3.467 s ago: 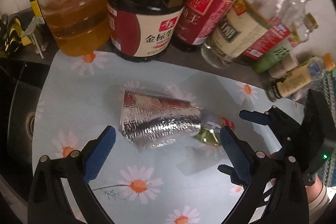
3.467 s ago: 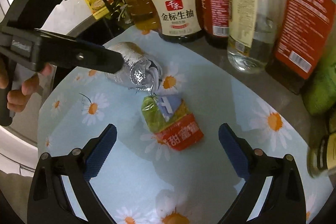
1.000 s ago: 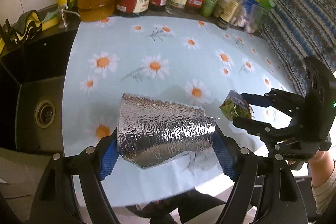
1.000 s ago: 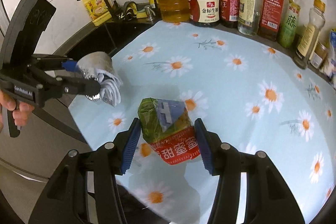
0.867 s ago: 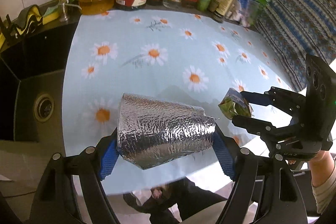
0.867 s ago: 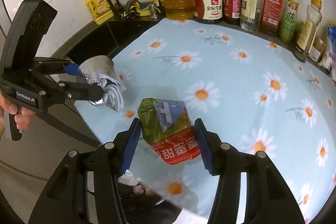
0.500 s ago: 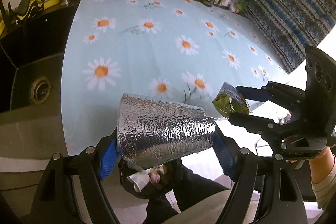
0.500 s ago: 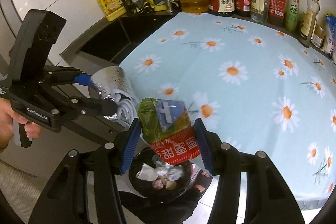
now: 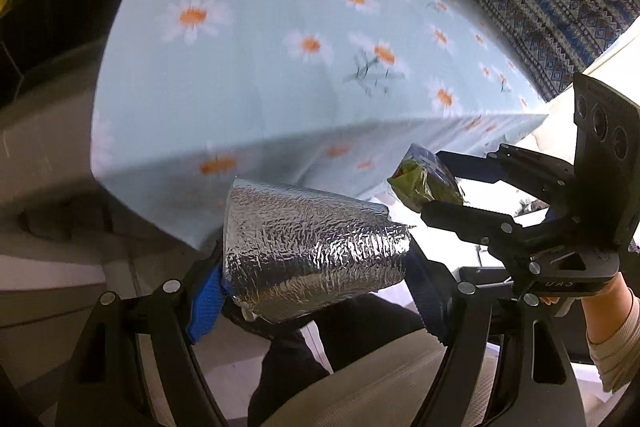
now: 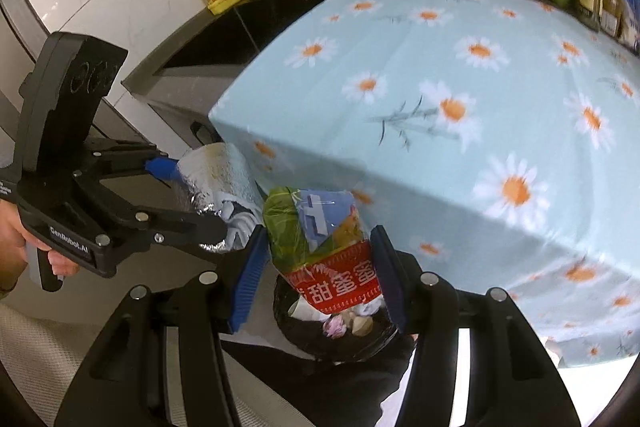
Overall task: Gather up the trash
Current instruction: 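Carry the foil cone and snack packet down over the bin with both tools, then open both grippers to drop the foil and packet into the bin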
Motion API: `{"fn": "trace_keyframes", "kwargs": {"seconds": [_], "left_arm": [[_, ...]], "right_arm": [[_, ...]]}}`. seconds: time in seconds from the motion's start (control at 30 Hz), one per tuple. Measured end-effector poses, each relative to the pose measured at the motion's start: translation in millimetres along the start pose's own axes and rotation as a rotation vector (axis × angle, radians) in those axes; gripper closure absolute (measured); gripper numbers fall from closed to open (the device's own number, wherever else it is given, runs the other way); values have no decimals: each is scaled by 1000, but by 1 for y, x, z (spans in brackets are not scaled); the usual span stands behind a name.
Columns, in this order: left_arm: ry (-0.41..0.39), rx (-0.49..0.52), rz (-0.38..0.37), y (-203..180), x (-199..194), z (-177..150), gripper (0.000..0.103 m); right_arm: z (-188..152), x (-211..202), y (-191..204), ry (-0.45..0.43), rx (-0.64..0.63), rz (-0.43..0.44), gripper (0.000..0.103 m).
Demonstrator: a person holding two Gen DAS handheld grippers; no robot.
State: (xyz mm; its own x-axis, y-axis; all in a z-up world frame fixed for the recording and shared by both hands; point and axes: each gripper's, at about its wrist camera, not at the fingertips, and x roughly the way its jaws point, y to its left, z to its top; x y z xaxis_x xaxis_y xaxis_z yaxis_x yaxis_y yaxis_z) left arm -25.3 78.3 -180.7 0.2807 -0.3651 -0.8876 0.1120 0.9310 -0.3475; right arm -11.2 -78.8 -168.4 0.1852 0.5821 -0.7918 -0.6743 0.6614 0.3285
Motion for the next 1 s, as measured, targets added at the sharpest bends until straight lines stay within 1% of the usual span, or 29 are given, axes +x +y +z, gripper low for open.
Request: {"fn": "trace_keyframes", "kwargs": {"seconds": [0.13, 0.3, 0.4, 0.53, 0.63, 0.7, 0.83, 1.0], "left_arm": [[34, -23, -4, 8, 17, -15, 26], [97, -48, 4, 19, 45, -35, 26], [131, -56, -20, 27, 64, -46, 26], [181, -72, -27, 36, 90, -53, 26], [201, -64, -23, 37, 103, -56, 26], [209, -55, -11, 38, 113, -59, 26], [239, -67, 9, 42, 137, -68, 26], [264, -122, 16, 57, 157, -73, 26]], "right_arm": [[-15, 18, -5, 32, 43, 20, 50], [-33, 41, -15, 68, 103, 45, 50], [-44, 57, -24, 94, 154, 53, 50], [-49, 81, -35, 128, 220, 45, 50], [-53, 99, -42, 158, 254, 28, 50], [-57, 112, -48, 178, 298, 29, 50], [-60, 134, -58, 214, 361, 22, 49], [-65, 156, -71, 252, 441, 42, 49]]}}
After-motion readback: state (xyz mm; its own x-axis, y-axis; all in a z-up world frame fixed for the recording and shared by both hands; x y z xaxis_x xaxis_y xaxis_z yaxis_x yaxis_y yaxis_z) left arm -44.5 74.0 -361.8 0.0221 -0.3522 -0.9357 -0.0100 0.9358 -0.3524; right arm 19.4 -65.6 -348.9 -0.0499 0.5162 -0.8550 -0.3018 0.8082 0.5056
